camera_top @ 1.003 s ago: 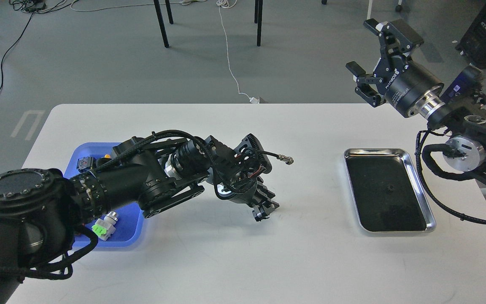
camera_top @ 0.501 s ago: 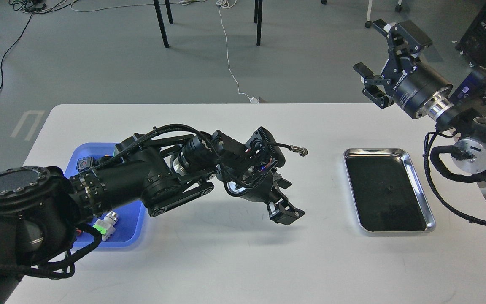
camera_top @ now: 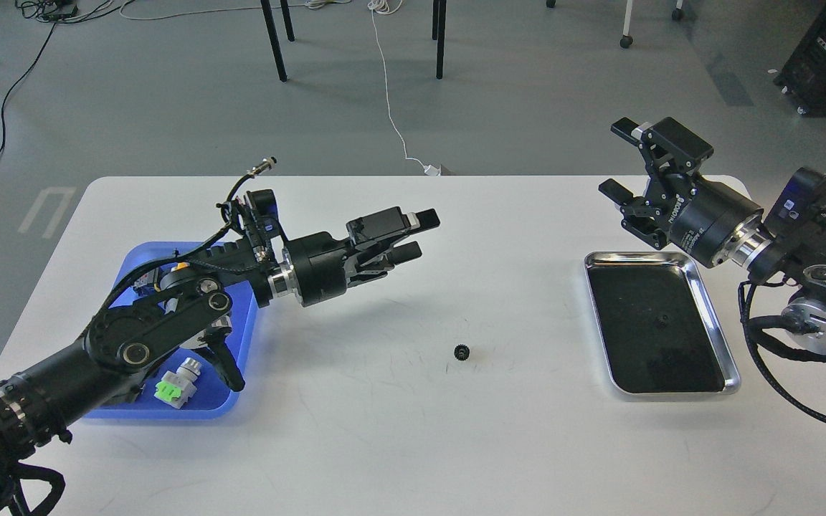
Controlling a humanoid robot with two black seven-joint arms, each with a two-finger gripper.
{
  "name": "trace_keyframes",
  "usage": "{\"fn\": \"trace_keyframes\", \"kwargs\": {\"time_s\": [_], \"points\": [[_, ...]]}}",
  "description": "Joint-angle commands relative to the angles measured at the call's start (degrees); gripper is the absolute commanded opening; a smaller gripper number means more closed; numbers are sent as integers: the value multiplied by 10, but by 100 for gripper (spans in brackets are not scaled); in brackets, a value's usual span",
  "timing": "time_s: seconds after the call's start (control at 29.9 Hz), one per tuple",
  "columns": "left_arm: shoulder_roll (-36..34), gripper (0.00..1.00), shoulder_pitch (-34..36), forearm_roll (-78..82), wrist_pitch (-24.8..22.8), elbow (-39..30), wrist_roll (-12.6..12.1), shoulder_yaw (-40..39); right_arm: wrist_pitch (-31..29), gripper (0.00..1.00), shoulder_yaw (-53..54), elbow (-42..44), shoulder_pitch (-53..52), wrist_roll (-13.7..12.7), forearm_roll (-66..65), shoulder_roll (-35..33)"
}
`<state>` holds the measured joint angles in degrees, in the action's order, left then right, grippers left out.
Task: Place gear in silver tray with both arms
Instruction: 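Retract the left gripper and move the right gripper toward the gear, then grasp the black gear on the table with the right gripper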
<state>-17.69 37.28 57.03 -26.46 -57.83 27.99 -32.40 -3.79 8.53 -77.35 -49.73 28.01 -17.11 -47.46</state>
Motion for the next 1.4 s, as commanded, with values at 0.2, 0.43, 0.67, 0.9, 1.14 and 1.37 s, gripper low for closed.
{"fn": "trace_keyframes", "kwargs": {"time_s": [0.2,0.43,0.67,0.9,1.14,1.37], "points": [[1,98,-132,-171,-1,-47,0,-202,0,99,-27,-10,10,0,-102,-16],[-1,98,-137,-199,18,-46,0,-246,0,99,-97,-18,-27,0,-229,-30],[-1,98,-137,-209,56,-46,0,-248,0,99,-256,-18,-175,0,-285,-10],[10,98,-137,-238,60,-46,-21,-249,1,99,-405,-12,-323,0,-336,72],[10,98,-138,-241,60,-46,-23,-250,4,99,-507,26,-411,0,-398,186],[14,98,-136,-241,62,-46,-24,-256,29,99,-581,62,-437,0,-442,315]]}}
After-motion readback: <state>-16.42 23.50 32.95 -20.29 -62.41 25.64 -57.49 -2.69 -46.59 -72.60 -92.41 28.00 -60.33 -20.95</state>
